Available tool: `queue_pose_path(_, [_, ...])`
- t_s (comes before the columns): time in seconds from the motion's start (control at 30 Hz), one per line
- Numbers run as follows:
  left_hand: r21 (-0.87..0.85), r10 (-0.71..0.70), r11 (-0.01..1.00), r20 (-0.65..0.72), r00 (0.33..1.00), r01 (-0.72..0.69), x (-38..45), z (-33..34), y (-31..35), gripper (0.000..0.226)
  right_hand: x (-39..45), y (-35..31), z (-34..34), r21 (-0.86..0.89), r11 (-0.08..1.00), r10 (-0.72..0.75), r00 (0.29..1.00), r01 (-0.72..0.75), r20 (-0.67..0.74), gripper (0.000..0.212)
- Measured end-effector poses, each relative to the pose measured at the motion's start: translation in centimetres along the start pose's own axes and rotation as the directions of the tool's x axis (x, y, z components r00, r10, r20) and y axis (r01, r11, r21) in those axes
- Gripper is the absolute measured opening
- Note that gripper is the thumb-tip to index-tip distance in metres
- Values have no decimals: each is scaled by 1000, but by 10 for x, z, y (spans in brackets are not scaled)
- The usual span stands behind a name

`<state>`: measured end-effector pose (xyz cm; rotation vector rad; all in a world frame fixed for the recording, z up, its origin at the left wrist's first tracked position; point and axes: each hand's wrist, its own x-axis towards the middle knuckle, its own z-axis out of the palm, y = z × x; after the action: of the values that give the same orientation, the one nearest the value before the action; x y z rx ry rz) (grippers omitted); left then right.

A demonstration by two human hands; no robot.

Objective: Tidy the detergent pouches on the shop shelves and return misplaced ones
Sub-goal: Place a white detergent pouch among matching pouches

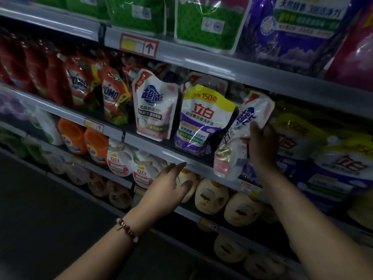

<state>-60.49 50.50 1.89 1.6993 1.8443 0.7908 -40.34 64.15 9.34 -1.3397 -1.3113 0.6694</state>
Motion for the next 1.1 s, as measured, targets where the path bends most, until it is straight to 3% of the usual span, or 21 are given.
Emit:
queue_pose_path(0.1, [-342, -79, 933, 120, 990, 116, 2, 10, 13, 46, -24, -24, -14, 189, 982, 4, 999, -12, 46, 15])
queue_pose_path(0.17, [-625, -147, 734, 236, 961, 266, 3, 16, 22, 28, -41, -39, -21, 281, 959, 17, 994, -47, 107, 16])
queue_pose_path(0.2, [-717, -166, 611, 297, 940, 335, 3, 19, 24, 30, -49, -44, -24, 335, 940, 23, 989, -71, 146, 17])
queue_pose_path(0.33, [-886, -104, 253, 375, 921, 389, -2, 27, 18, 47, -69, -54, -21, 527, 798, 133, 939, -291, 317, 25])
queue_pose_path(0.43, [-896, -23, 154, 417, 909, 416, -19, 22, 5, 64, -77, -51, -10, 581, 654, 232, 860, -484, 455, 35])
queue_pose_path(0.53, [-871, 43, 166, 476, 879, 463, -40, 11, -12, 88, -87, -43, 5, 528, 618, 277, 790, -582, 547, 42])
queue_pose_path(0.6, [-860, 27, 150, 496, 868, 487, -56, 3, -21, 91, -96, -30, 14, 498, 607, 307, 760, -620, 573, 42])
queue_pose_path(0.77, [-860, -73, 277, 425, 902, 428, -85, -11, -39, 61, -125, -1, 36, 404, 515, 359, 618, -756, 700, 48])
queue_pose_path(0.83, [-867, -140, 267, 397, 907, 421, -92, -14, -40, 55, -135, 9, 42, 364, 490, 359, 564, -792, 744, 56])
queue_pose_path(0.9, [-879, -212, 273, 341, 916, 390, -98, -17, -40, 50, -151, 17, 46, 251, 477, 386, 458, -842, 801, 59])
queue_pose_path(1.0, [-844, -302, 427, 206, 931, 325, -102, -24, -30, 42, -181, 33, 53, 90, 366, 459, 264, -926, 848, 58])
queue_pose_path(1.03, [-800, -317, 515, 155, 936, 307, -101, -26, -25, 38, -189, 35, 54, 71, 320, 479, 226, -945, 848, 58])
queue_pose_path(1.1, [-673, -297, 687, 85, 951, 274, -102, -31, -12, 36, -200, 37, 55, 84, 282, 489, 218, -956, 845, 50])
